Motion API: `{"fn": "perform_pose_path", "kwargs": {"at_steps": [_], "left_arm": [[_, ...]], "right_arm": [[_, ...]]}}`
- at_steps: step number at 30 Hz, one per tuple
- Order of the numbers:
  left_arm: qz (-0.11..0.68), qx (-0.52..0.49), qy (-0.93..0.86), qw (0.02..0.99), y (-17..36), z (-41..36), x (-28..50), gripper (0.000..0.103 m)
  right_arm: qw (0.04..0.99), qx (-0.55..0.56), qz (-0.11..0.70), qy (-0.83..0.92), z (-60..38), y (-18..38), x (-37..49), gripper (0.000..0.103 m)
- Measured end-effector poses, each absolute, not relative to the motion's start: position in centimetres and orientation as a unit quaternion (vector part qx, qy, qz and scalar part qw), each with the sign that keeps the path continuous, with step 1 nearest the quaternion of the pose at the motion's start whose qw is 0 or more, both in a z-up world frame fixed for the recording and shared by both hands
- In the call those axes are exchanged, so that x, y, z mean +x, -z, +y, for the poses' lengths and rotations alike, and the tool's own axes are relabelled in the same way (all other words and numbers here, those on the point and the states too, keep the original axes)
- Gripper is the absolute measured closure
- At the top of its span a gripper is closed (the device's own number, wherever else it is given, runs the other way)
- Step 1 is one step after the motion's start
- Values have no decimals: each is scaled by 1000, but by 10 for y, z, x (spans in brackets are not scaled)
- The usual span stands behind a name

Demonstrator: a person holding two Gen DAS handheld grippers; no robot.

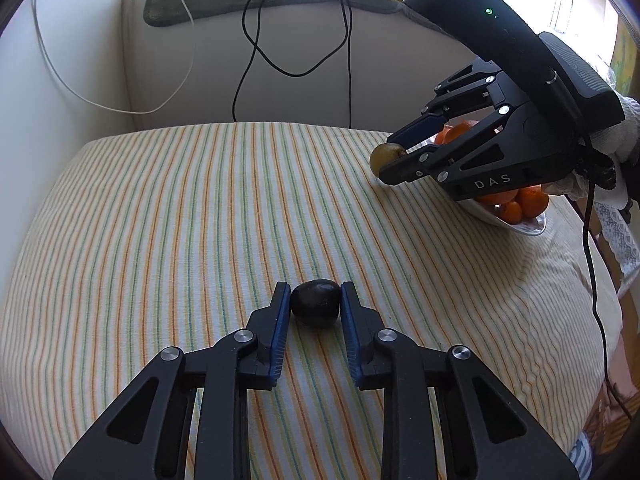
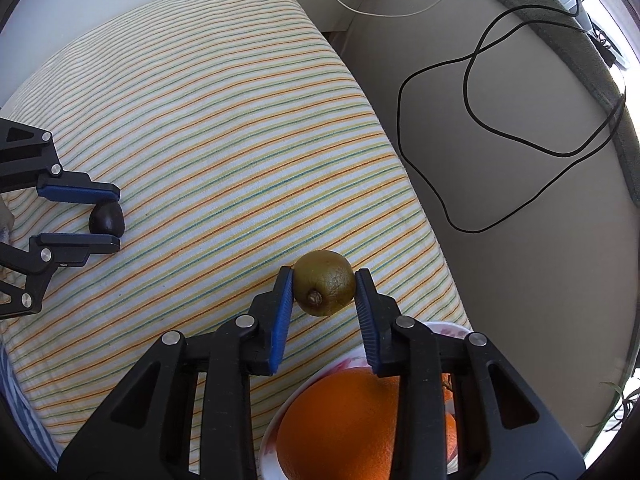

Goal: Organize fruits
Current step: 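Close the right gripper on the green kiwi while the left gripper grasps the dark plum, then carry the green kiwi with the right gripper to the plate while the left gripper carries the plum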

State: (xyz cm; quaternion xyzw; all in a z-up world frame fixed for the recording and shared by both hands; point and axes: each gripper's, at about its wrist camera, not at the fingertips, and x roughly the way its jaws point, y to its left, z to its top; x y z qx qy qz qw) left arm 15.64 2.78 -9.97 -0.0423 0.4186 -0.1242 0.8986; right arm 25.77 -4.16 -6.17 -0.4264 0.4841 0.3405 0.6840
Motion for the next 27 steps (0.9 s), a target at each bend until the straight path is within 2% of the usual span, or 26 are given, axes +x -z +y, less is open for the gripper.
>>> {"fn": "perform_pose_path", "kwargs": {"at_steps": [14, 27], "left_arm": [[393, -42, 122, 910, 81, 27, 131, 80], [364, -25, 143, 920, 49, -8, 115, 80]], "right_arm": [[719, -378, 458, -360, -59, 18, 231, 71], [755, -320, 435, -372, -99, -16, 209, 71]]}}
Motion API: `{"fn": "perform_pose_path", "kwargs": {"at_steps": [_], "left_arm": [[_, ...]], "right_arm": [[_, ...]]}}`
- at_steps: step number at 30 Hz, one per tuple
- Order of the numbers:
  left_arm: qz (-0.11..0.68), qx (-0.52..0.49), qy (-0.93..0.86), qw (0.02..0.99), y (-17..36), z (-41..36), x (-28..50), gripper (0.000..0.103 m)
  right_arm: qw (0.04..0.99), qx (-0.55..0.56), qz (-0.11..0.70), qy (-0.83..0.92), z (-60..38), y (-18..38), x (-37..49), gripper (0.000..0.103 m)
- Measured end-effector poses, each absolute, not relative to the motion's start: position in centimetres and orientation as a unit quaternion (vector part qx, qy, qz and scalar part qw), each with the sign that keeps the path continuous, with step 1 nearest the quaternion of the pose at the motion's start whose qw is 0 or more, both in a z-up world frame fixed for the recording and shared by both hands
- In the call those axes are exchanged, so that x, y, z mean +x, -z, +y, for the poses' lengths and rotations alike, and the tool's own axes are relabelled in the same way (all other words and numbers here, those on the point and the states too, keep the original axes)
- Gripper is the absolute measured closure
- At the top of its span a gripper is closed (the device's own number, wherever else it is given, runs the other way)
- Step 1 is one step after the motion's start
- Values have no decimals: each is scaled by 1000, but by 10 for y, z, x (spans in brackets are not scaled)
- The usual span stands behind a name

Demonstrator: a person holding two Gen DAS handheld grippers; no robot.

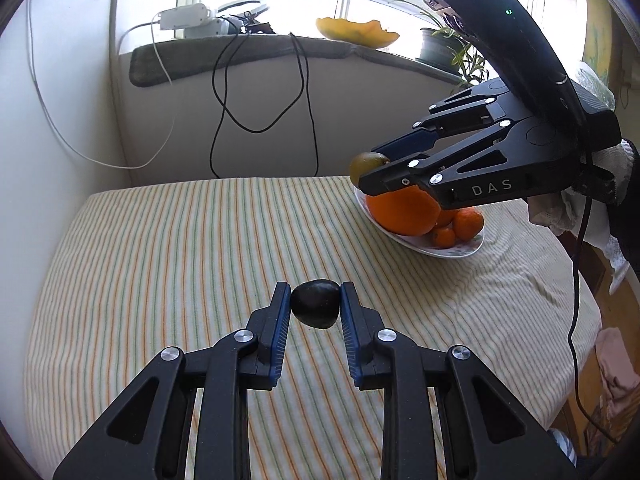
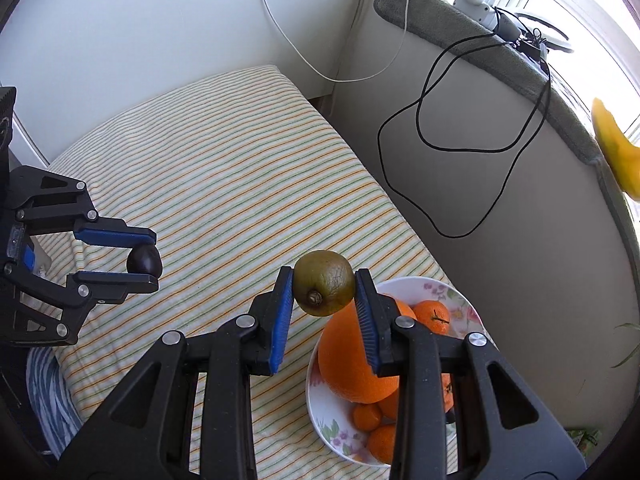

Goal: Organize fruits
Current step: 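Carry the green kiwi with the right gripper to the plate while the left gripper carries the plum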

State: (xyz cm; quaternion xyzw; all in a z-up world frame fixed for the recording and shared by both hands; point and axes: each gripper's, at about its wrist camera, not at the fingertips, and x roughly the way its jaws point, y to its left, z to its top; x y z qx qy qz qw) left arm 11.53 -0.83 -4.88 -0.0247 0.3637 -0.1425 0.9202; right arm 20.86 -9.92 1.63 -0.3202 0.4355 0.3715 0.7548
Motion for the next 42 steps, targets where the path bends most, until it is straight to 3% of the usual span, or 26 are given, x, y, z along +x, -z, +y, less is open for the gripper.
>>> {"fn": "perform_pose_path", "kwargs": {"at_steps": [22, 42], "left_arm": [[350, -6, 209, 913, 33, -99, 122, 80], [349, 26, 234, 907, 37, -155, 156, 80]], "right_arm": [[813, -215, 438, -318, -228, -36, 218, 71], [823, -170, 447, -307, -261, -17, 253, 71]]}}
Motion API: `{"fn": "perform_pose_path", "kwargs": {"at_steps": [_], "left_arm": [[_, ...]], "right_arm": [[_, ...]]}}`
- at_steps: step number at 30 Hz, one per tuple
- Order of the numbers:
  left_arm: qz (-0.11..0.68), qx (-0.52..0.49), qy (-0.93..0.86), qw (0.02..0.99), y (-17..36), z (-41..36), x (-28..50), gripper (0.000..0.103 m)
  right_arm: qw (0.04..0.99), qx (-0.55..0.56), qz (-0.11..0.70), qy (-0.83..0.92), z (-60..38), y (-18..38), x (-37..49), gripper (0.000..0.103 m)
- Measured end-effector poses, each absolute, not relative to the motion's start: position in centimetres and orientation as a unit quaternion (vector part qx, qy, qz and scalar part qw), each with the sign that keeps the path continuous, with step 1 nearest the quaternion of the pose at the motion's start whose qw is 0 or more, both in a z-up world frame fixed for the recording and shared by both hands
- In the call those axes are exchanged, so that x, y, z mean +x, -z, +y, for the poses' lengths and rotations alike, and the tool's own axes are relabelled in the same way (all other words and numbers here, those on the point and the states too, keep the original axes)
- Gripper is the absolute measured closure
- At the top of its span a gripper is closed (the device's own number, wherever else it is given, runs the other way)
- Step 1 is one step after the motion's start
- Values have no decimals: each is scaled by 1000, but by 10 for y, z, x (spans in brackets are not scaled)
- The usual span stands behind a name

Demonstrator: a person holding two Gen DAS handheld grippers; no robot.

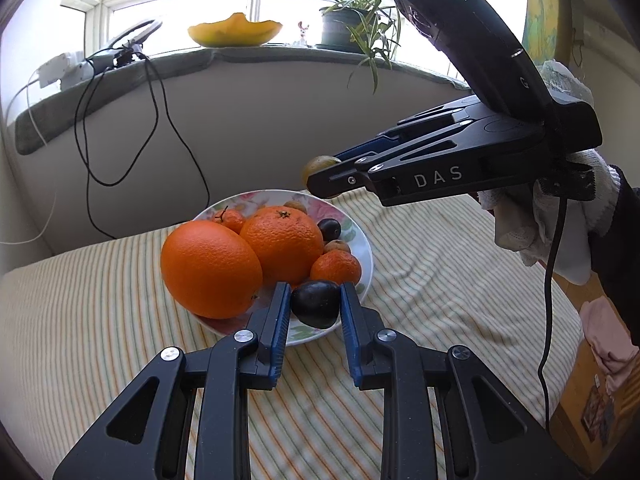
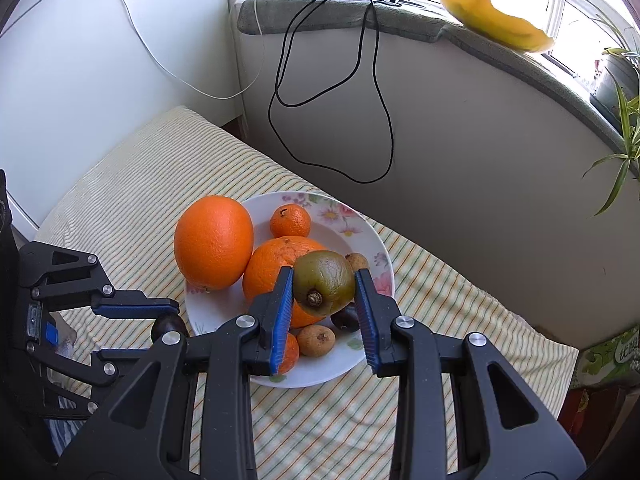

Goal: Organize fruits
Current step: 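Carry the green kiwi with the right gripper to the plate while the left gripper carries the plum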

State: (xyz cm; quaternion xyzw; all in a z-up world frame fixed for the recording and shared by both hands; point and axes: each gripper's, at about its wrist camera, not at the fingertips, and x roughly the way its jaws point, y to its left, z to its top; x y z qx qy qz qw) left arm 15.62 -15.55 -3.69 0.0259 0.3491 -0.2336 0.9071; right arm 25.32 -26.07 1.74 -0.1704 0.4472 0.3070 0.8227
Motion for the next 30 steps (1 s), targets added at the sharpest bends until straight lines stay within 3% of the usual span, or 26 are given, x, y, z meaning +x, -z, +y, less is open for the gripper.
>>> {"fn": "perform_pose_path", "kwargs": {"at_steps": [24, 26, 28, 30], "left_arm": [[341, 61, 221, 912, 43, -164, 166, 79], [342, 63, 219, 912, 43, -164, 166, 78], [339, 60, 215, 914, 42, -162, 166, 64], [337, 56, 214, 915, 41, -161, 166, 64]], "right_arm": [[822, -143, 458, -305, -250, 10, 285, 71], [821, -147, 459, -306, -247, 12, 284, 68], [822, -149, 456, -308, -244, 11, 281, 55], [827, -147, 447, -307, -244, 7, 278, 48]]}}
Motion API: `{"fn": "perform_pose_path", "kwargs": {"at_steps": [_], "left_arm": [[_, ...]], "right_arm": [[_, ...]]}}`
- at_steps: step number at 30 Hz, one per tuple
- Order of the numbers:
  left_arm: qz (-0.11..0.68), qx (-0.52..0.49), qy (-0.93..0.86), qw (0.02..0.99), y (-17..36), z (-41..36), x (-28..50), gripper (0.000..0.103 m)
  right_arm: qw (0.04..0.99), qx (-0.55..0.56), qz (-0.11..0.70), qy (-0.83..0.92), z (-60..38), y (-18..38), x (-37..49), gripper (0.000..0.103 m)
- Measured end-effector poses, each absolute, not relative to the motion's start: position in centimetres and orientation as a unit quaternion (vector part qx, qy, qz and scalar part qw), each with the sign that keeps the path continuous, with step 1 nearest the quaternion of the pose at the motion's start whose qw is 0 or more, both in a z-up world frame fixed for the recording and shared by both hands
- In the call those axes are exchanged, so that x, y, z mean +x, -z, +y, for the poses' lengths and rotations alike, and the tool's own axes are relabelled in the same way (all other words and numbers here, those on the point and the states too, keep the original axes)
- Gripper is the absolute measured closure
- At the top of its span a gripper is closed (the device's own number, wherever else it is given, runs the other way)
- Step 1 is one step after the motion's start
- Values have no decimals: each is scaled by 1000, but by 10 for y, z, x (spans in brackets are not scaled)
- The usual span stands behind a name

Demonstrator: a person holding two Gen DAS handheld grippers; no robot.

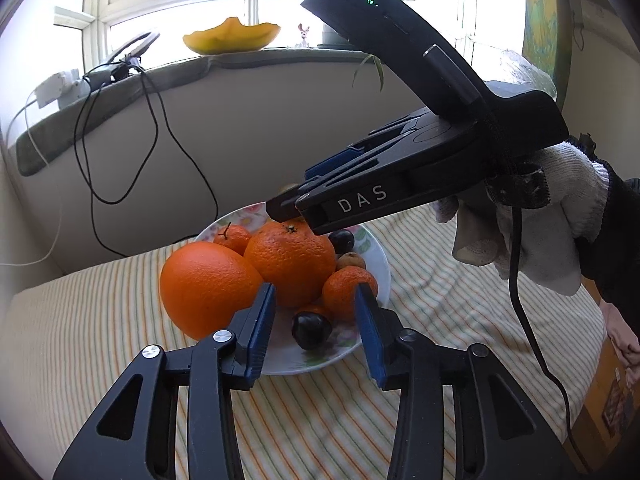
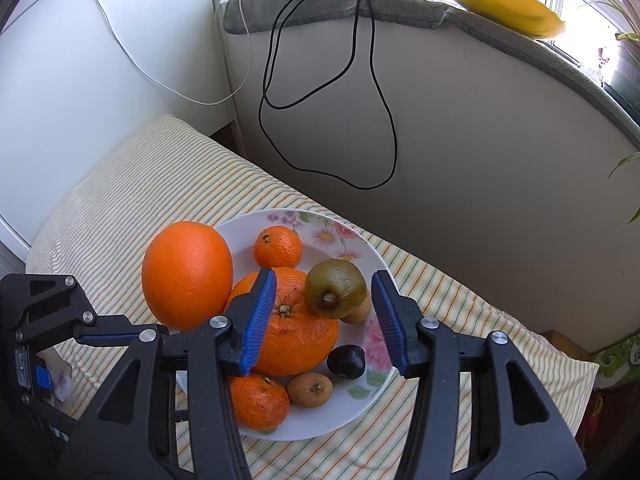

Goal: Organize fruits

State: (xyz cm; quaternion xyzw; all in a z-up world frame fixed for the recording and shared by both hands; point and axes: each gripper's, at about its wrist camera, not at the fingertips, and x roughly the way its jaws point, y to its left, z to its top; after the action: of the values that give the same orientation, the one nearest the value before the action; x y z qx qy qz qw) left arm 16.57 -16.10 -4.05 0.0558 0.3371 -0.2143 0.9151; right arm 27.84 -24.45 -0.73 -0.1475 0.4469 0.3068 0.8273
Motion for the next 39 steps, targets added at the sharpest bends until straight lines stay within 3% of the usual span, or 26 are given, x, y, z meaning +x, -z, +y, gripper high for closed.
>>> {"fn": "perform_pose_path", "kwargs": {"at_steps": [12, 17, 24, 32, 34, 35, 37, 39], "left_arm": [[329, 45, 208, 920, 30, -153, 149, 63], [322, 39, 205, 924, 22, -145, 139, 58], [315, 19, 198, 928, 14, -132, 122, 41], [315, -6, 181, 932, 10, -116, 110, 33], [312, -9, 175, 934, 7, -114, 106, 26], [311, -10, 171, 935, 6, -113, 104, 24], [307, -12, 163, 937, 3, -111, 99, 23], [303, -11, 156, 940, 0, -110, 95, 23]], "right_arm": [[837, -130, 431, -312, -253, -14, 255, 48], [846, -119, 420, -307, -261, -23, 237, 48], [867, -98, 401, -279, -276, -33, 209, 45], [885, -74, 384, -254, -294, -38, 168, 42], [889, -65, 380, -246, -299, -39, 159, 41], [892, -60, 378, -241, -302, -39, 155, 39], [898, -49, 371, -230, -308, -40, 146, 20], [907, -41, 356, -220, -314, -41, 136, 16]]}}
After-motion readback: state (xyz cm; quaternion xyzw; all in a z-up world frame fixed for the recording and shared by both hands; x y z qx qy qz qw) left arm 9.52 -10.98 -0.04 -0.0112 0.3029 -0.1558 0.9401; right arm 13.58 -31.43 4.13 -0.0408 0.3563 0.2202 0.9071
